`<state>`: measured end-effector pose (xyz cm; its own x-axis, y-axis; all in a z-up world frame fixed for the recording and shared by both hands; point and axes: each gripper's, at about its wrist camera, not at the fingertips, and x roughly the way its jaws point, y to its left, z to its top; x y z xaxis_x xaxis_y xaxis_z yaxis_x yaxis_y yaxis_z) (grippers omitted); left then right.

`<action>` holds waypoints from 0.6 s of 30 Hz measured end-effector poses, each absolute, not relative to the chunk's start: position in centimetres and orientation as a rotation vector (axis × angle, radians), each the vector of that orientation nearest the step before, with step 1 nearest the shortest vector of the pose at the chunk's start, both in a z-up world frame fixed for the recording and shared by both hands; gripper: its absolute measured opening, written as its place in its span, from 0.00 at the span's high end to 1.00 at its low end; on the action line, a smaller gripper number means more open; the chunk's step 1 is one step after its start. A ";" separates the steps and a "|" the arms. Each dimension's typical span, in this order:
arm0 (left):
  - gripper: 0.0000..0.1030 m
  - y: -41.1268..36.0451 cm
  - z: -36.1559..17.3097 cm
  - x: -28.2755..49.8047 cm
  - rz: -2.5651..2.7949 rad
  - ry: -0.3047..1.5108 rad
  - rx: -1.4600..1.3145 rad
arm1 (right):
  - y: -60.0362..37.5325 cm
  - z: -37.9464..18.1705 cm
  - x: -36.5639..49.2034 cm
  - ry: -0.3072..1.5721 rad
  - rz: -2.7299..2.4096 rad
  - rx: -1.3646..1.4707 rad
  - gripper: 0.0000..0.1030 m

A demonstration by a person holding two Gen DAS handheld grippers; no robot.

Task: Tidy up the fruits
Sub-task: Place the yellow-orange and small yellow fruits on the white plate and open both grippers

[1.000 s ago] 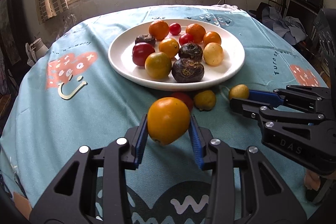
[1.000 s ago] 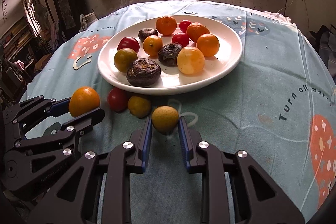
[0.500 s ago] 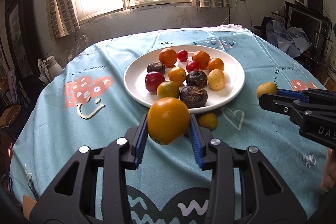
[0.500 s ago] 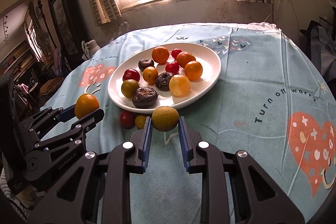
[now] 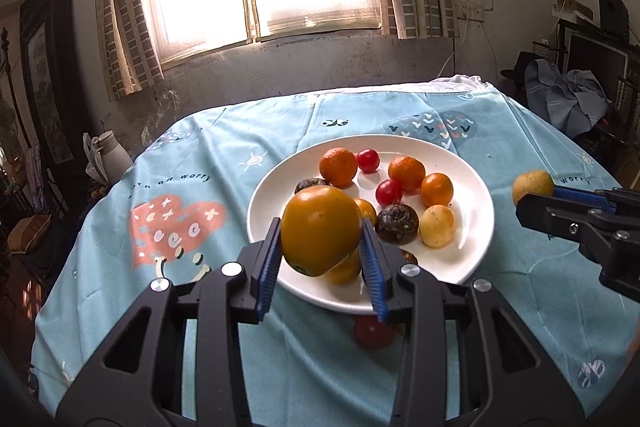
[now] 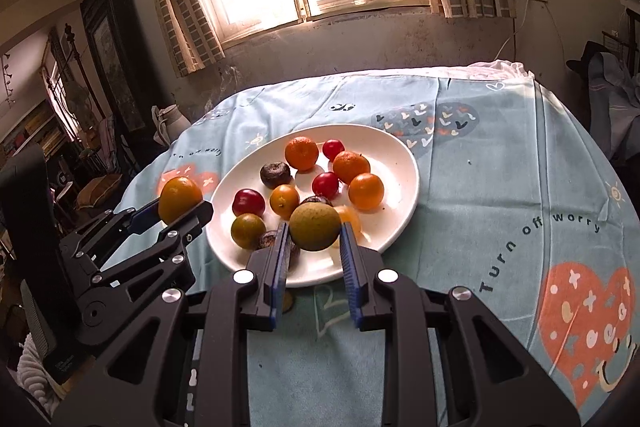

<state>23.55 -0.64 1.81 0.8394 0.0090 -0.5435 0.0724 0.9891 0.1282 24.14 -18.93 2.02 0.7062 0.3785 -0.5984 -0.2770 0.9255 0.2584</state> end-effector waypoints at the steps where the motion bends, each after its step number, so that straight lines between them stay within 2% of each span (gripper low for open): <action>1: 0.63 -0.7 1.7 24.4 -0.031 0.576 0.138 | -18.7 2.1 25.0 0.697 0.360 0.154 0.75; 9: 0.63 -0.5 -0.6 28.6 -0.033 0.633 0.103 | -17.2 -1.0 30.6 0.761 0.330 0.174 0.75; 18: 0.63 -0.9 -1.6 30.1 -0.037 0.648 0.118 | -16.8 -2.5 32.6 0.792 0.317 0.143 0.75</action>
<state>30.13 -0.85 -1.57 0.7967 0.0026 -0.6044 0.0714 0.9926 0.0983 32.57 -16.80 -2.48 0.6582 0.3324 -0.6755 -0.2258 0.9431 0.2440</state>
